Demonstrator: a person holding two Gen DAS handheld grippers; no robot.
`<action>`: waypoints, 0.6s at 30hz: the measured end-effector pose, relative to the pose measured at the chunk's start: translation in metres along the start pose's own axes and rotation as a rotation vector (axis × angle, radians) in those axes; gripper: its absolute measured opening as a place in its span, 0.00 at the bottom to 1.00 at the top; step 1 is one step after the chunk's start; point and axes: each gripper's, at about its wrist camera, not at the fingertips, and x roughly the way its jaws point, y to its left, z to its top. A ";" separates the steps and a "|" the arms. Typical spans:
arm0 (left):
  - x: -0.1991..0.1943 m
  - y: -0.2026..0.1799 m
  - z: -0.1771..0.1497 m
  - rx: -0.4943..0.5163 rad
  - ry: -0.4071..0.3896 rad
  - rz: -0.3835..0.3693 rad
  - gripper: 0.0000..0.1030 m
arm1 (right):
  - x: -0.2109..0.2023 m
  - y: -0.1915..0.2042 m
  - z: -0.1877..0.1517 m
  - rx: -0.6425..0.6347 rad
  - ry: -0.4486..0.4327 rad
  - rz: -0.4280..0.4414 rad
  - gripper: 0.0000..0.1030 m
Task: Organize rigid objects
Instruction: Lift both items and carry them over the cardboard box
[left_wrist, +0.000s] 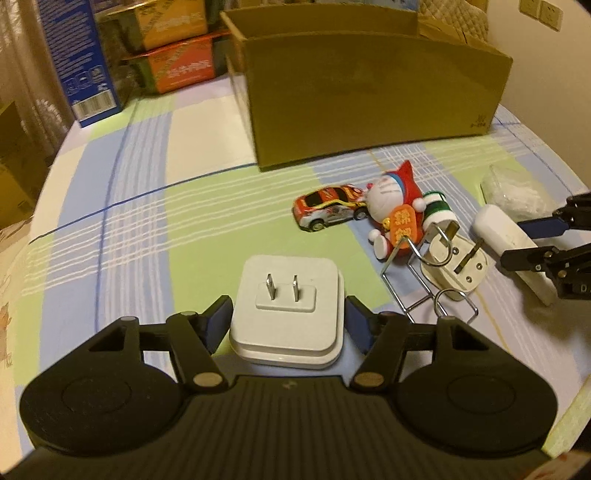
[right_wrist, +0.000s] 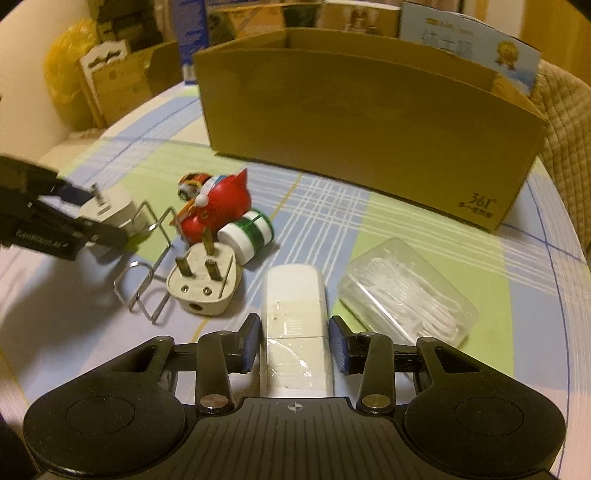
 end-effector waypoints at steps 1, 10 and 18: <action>-0.004 0.001 0.001 -0.009 -0.003 0.004 0.59 | -0.003 -0.002 0.000 0.014 -0.009 -0.001 0.36; -0.055 -0.004 0.031 -0.023 -0.072 0.018 0.59 | -0.042 -0.012 0.018 0.110 -0.089 -0.006 0.36; -0.081 -0.027 0.094 0.006 -0.166 -0.015 0.60 | -0.086 -0.029 0.080 0.124 -0.169 -0.010 0.36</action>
